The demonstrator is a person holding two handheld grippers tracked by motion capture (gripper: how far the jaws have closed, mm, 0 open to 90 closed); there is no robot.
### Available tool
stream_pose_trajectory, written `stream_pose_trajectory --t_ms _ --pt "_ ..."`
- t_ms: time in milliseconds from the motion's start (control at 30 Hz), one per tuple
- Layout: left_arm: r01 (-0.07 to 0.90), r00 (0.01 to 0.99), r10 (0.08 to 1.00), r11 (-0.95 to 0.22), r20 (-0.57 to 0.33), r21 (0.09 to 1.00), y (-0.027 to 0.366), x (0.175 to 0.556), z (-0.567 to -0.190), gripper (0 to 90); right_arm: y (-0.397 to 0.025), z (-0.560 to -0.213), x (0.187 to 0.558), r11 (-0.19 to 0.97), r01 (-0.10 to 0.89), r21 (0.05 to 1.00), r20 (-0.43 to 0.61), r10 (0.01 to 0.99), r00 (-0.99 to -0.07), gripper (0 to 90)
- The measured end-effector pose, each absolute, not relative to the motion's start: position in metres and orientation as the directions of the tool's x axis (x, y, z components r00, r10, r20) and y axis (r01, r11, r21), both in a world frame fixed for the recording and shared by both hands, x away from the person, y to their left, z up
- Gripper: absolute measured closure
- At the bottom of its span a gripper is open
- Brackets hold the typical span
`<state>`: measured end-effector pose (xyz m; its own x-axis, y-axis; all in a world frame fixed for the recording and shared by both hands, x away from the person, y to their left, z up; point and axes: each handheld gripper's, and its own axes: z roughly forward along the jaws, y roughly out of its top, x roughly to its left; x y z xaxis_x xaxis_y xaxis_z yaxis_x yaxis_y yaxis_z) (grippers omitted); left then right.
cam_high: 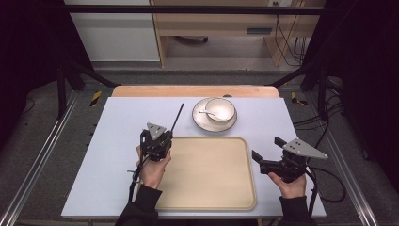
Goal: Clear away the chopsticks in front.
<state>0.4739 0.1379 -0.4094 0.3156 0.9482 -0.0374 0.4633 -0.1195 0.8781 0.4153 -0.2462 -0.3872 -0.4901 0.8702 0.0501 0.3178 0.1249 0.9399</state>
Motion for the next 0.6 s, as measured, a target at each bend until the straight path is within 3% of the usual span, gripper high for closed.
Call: stream_pose_trajectory --t_ms 600 --pt "0.425 0.22 0.969 0.01 -0.114 0.905 0.153 0.402 -0.433 85.0 -0.243 -0.387 0.414 0.133 0.317 0.939 0.044 0.867 -0.497 4.8"
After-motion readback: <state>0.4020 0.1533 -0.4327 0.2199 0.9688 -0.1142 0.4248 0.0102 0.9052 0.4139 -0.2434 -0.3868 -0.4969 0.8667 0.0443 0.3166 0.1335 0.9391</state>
